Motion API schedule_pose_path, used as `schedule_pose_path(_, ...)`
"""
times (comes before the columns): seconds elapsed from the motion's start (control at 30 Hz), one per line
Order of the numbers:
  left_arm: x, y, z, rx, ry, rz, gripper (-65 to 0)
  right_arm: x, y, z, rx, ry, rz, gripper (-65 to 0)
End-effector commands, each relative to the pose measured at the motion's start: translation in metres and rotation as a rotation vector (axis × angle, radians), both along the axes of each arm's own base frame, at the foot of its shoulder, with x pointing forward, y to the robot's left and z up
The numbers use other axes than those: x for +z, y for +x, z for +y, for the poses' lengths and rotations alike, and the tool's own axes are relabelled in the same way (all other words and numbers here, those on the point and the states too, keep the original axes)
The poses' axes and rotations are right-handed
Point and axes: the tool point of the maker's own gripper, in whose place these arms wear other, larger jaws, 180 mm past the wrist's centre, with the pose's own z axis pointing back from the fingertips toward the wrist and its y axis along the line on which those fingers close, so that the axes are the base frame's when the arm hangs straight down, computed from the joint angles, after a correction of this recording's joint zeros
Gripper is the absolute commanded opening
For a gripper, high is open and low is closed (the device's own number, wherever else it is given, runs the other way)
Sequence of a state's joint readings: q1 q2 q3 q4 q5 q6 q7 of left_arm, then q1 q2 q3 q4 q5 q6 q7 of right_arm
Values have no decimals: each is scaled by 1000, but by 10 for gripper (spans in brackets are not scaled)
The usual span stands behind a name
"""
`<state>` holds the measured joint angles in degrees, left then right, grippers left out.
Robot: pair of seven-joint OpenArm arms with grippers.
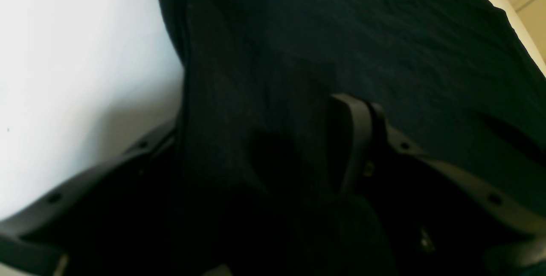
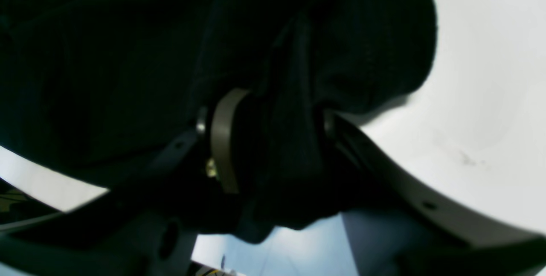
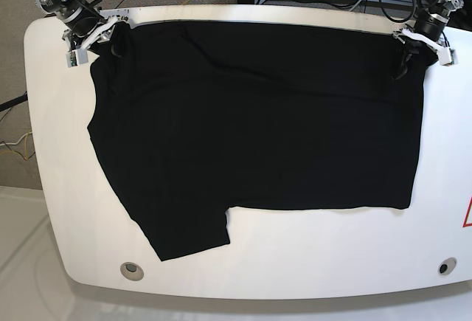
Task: Fold the T-shirt properly
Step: 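Hold the shirt edge with both grippers and draw it further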
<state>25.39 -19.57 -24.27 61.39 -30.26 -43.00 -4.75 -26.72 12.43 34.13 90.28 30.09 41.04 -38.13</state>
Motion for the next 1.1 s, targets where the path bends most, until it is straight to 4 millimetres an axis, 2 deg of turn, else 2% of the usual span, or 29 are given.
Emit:
schedule_pose_path(0.0,-97,-116,-7,-135,131,700,-228,-12,-15,-10,18,-66,105,-412)
schedule_pose_path(0.2,-91,-106,8,-79,139,672,-228,-12,-14,-10,18,-66,102,-412)
schedule_pose_path(0.43,-85,-106,24,-20,148,659,-228,-12,-14,-10,18,-66,102,-412)
schedule_pose_path(0.53,-81,-105,42,54,178,662,-228,-12,-14,-10,18,-66,103,-412)
schedule_pose_path(0.67,-70,-94,55,105,229,639,-228,-12,-14,-10,18,-66,103,-412)
schedule_pose_path(1.07,-36,-80,67,144,305,582,-230,-11,-13,-10,19,-67,99,-412)
